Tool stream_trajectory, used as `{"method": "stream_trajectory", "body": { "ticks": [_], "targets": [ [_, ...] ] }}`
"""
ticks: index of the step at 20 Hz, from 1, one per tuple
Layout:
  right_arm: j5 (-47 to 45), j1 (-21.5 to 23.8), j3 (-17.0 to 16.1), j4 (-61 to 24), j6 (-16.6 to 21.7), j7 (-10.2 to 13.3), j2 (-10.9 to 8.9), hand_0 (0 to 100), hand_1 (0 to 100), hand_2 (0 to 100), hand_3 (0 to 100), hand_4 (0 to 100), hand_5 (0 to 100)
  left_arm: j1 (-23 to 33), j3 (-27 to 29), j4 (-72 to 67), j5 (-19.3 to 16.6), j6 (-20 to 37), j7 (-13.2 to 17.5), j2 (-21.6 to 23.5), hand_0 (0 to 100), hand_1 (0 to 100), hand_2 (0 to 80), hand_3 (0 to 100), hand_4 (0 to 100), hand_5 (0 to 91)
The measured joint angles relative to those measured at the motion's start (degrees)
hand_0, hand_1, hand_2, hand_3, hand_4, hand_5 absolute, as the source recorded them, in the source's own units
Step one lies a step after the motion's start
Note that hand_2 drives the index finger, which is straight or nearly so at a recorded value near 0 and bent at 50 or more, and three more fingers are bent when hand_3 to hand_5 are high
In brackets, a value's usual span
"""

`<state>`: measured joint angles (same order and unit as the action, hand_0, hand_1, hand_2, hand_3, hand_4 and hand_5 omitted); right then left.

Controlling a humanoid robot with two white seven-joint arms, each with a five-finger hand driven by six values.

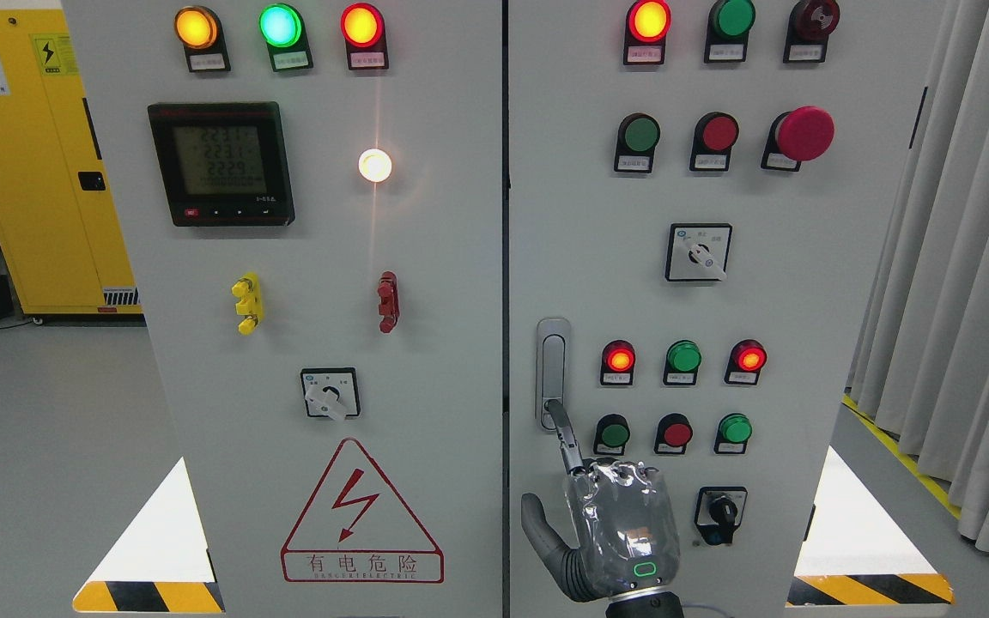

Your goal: Release door handle

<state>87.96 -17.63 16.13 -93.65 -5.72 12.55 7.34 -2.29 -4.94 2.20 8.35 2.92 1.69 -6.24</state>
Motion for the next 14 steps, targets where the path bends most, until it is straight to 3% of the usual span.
{"method": "stream_trajectory", "body": {
  "ticks": [14],
  "targets": [
    [-0.06, 0.11, 0.02, 0.07, 0.06, -0.78, 0.03, 52, 39, 6, 100, 100, 100, -0.02, 0.0, 0.0, 0.0, -0.08, 0.0, 0.0, 12, 56, 0.0, 0, 0, 0.0]
  ]
}}
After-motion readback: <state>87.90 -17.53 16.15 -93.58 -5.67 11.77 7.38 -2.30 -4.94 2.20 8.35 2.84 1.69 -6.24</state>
